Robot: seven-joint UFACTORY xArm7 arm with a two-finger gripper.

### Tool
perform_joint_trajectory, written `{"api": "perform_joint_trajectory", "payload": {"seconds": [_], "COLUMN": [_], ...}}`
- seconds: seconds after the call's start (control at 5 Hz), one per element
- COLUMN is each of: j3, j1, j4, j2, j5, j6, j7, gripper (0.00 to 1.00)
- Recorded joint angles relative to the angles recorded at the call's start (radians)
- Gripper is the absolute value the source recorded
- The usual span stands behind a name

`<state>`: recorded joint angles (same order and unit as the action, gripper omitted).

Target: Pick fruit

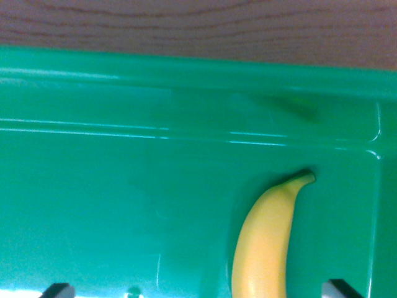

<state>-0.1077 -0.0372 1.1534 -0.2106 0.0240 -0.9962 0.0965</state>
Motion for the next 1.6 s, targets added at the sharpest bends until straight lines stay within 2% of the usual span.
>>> {"api": "perform_joint_trajectory", "payload": {"seconds": [0.2,0.4,0.6,0.8,1.0,1.2,1.4,1.6], "j3": [0.0,-0.008,-0.008,-0.015,-0.015,-0.023,-0.023,-0.029], "j1": [0.0,0.0019,0.0019,0.0039,0.0039,0.0057,0.0057,0.0073], "j4": [0.0,-0.03,-0.03,-0.06,-0.06,-0.089,-0.089,-0.114], "j2": [0.0,-0.022,-0.022,-0.043,-0.043,-0.064,-0.064,-0.082], "j5": [0.0,0.0015,0.0015,0.003,0.003,0.0044,0.0044,0.0056], "j6": [0.0,0.042,0.042,0.084,0.084,0.124,0.124,0.16], "j7": [0.0,0.009,0.009,0.018,0.018,0.026,0.026,0.034], "gripper": [0.0,0.0,0.0,0.0,0.0,0.0,0.0,0.0]}}
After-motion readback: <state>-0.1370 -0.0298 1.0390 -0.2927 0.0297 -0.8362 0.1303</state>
